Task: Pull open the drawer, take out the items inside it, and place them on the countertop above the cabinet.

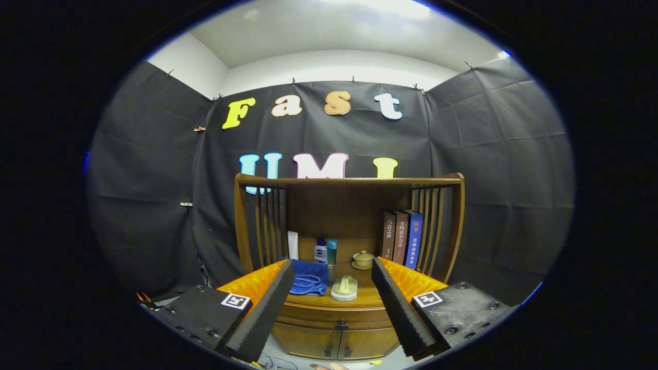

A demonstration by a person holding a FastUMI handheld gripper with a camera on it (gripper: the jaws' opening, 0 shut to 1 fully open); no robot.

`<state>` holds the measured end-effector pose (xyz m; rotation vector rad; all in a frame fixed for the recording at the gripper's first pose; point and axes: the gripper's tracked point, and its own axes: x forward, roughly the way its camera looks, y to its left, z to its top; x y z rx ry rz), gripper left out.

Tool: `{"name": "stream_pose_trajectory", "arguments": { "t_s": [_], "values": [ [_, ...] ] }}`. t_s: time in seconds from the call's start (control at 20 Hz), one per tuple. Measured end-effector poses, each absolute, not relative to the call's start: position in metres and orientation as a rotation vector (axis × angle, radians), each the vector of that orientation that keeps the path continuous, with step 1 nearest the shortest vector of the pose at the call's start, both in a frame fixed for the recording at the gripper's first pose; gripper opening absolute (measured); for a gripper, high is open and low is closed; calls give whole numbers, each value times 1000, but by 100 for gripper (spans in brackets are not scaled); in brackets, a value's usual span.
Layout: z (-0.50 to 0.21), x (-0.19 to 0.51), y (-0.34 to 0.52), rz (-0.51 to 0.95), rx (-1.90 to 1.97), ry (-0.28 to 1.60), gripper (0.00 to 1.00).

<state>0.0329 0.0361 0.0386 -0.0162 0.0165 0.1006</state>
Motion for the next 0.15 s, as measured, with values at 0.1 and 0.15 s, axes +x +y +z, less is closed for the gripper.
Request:
{"name": "stream_pose_trajectory", "arguments": {
  "t_s": [0.1, 0.15],
  "values": [
    [44, 24, 36, 95, -23, 8, 99],
    [45, 21, 35, 94, -24, 7, 99]
  ]
}}
